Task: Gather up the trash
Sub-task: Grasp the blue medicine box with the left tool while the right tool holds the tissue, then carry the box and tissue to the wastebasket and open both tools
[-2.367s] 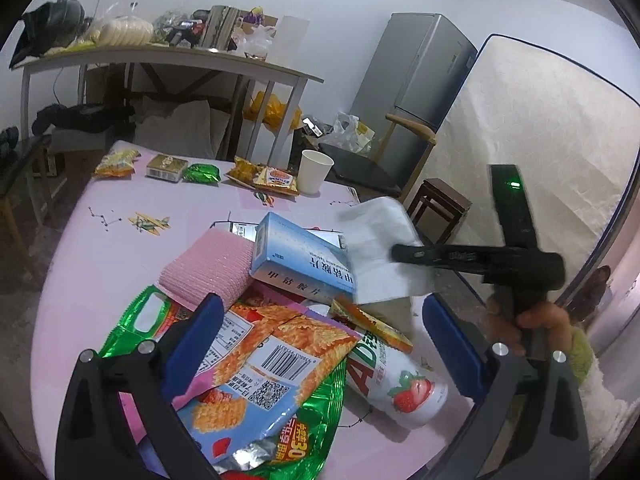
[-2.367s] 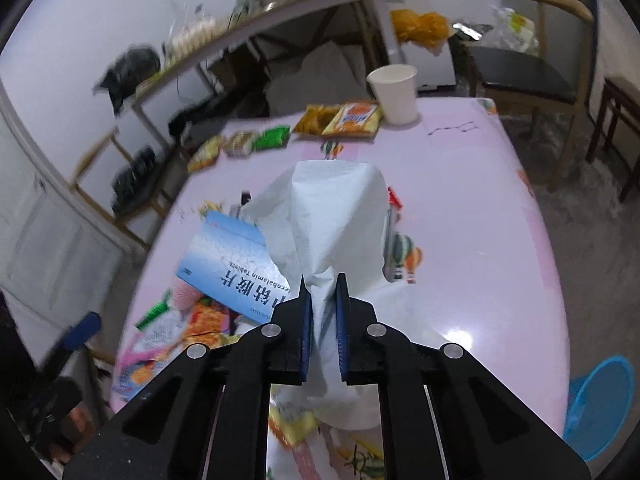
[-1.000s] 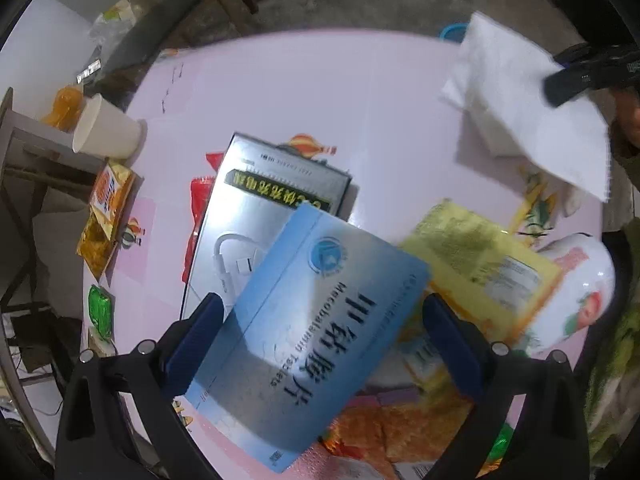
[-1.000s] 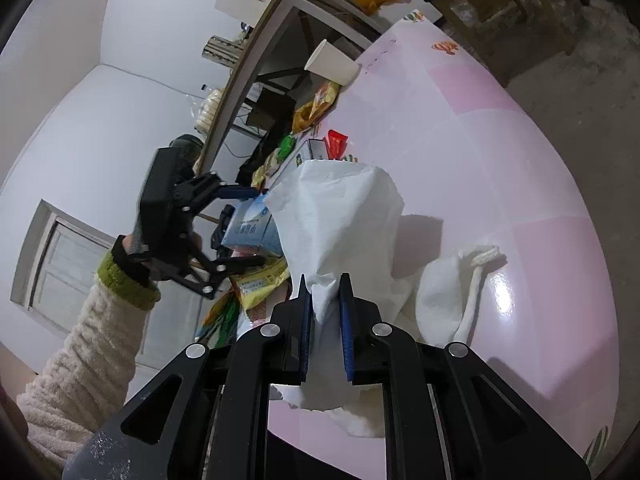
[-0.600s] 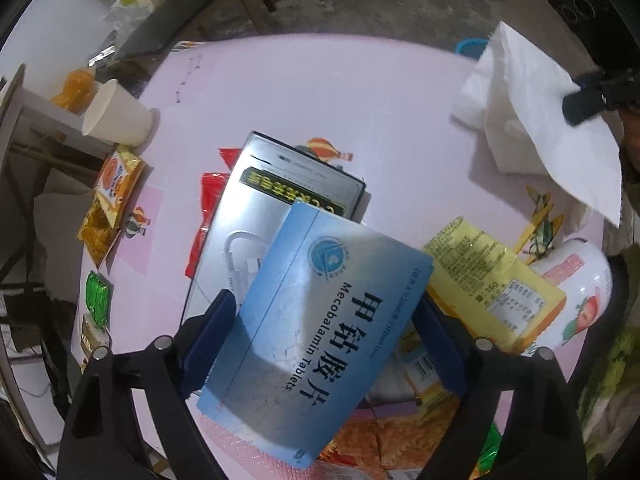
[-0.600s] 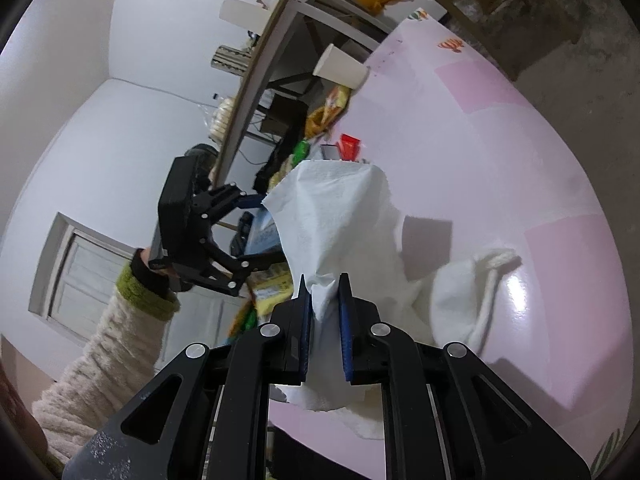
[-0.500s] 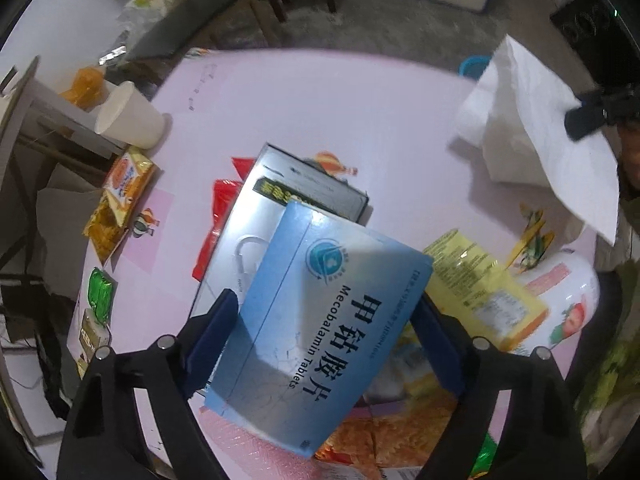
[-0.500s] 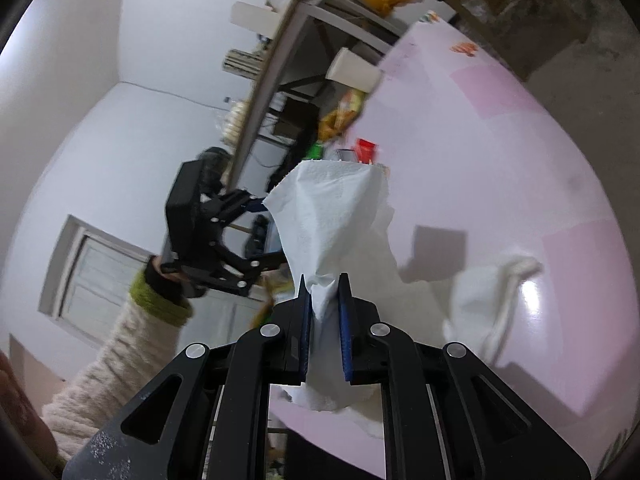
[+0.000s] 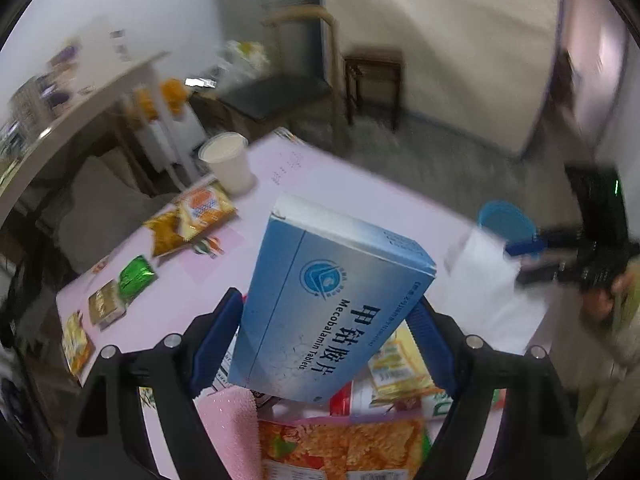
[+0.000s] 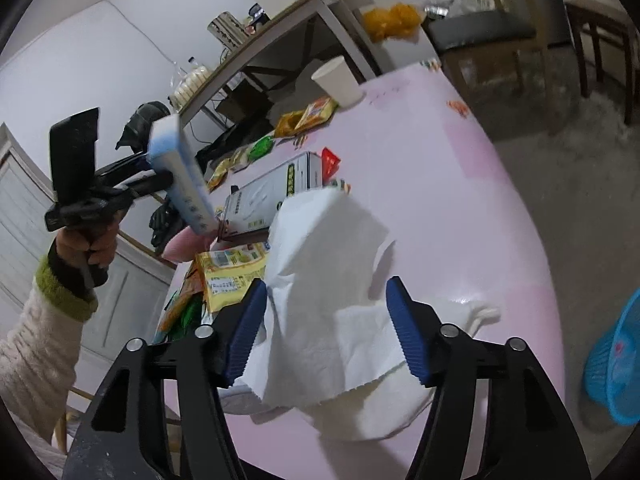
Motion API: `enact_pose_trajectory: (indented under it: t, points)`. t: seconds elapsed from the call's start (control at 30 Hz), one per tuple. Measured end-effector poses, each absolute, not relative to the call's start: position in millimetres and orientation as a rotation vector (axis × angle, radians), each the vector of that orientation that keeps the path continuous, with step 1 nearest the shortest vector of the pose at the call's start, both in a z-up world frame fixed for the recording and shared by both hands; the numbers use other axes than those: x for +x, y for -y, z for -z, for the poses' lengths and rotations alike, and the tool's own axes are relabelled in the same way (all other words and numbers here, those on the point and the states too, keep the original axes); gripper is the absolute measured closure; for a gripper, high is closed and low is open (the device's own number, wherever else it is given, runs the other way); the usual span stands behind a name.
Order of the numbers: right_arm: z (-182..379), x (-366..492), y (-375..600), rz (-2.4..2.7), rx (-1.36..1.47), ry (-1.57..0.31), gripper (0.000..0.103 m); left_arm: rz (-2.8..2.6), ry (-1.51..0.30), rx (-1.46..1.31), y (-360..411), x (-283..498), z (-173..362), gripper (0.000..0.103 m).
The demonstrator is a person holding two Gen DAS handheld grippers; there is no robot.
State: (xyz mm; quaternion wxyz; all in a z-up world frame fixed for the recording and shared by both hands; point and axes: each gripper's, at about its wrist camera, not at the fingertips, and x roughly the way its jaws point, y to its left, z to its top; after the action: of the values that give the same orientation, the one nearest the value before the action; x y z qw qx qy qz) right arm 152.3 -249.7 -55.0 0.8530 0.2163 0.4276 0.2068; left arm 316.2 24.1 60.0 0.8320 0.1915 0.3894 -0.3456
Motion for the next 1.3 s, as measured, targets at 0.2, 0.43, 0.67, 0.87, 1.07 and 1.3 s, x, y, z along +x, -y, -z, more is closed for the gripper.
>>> enact_pose_trajectory:
  t: [0.2, 0.43, 0.67, 0.87, 1.07, 1.3]
  points:
    - [54, 185, 254, -0.456, 0.559, -0.970, 0.036, 0.676, -0.721, 0.229, -48, 293, -85, 0.023]
    - [55, 239, 231, -0.471, 0.565, -1.167, 0.033, 0.620, -0.696, 0.032, -66, 286, -97, 0.023]
    - [62, 256, 209, -0.431, 0.479, -1.257, 0.101, 0.607, -0.646, 0.013, -69, 277, -100, 0.023]
    - [-1, 221, 223, -0.501, 0.534, -0.971, 0.103, 0.628, -0.607, 0.003, -68, 260, -115, 0.023]
    - [-64, 169, 279, -0.492, 0.616, -0.708, 0.103, 0.681, -0.583, -0.022, -42, 234, -138, 0.023]
    - [-62, 93, 378, -0.302, 0.686, -0.619, 0.103, 0.850, -0.651, -0.029, 67, 212, -129, 0.023]
